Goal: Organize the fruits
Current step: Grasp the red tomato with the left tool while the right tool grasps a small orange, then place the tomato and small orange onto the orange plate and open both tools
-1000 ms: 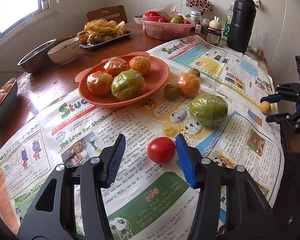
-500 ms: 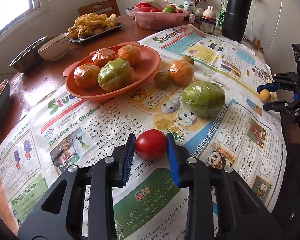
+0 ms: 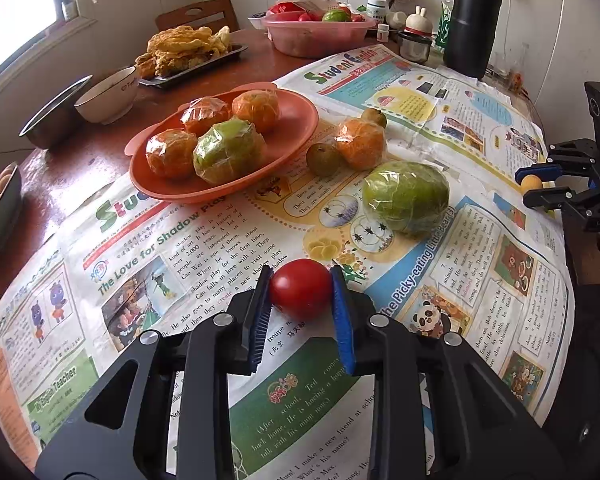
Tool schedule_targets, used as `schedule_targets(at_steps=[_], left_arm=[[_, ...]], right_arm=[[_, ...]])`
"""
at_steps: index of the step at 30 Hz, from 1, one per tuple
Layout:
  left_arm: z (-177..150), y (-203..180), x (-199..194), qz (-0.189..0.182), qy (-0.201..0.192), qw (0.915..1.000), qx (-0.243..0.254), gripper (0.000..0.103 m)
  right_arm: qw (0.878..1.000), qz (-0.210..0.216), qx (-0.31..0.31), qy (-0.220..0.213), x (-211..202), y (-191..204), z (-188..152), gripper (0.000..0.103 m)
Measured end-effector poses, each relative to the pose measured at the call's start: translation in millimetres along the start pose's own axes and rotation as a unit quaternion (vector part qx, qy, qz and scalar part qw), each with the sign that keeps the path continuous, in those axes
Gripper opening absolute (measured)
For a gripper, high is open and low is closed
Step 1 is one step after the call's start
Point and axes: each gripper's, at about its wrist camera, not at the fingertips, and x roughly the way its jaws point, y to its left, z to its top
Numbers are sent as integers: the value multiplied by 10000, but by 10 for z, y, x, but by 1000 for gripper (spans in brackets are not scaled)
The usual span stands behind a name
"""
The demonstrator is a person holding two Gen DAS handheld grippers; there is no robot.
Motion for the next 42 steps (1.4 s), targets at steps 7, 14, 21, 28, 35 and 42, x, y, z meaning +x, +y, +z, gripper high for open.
schedule_targets(at_steps=[7,14,21,28,35,42], left_arm=[[5,-7,-17,-9,-28,10000,-34,20],[41,-22,-100,-7,-159,9999,-11,19],[133,38,-218,8,-354,9993,-79,19],[311,150,-296,54,-578,9983,-93,19],[475,439,-269,-41,-743,9969,-250,19],[619,722,-128,-165,-791,9963,-307,19]], right_arm=[[10000,-13,-77,-4,-6,40,-12,25],[9999,42,-53,-158,-71,54,79,25],[9991,101,-275,-304,-61,117,378,25],[9948,490,-690,-573,92,158,1123,25],[9895,889,-1065,-417,533,191,1846,25],[9873,997,-1234,48,1076,200,2082,25]])
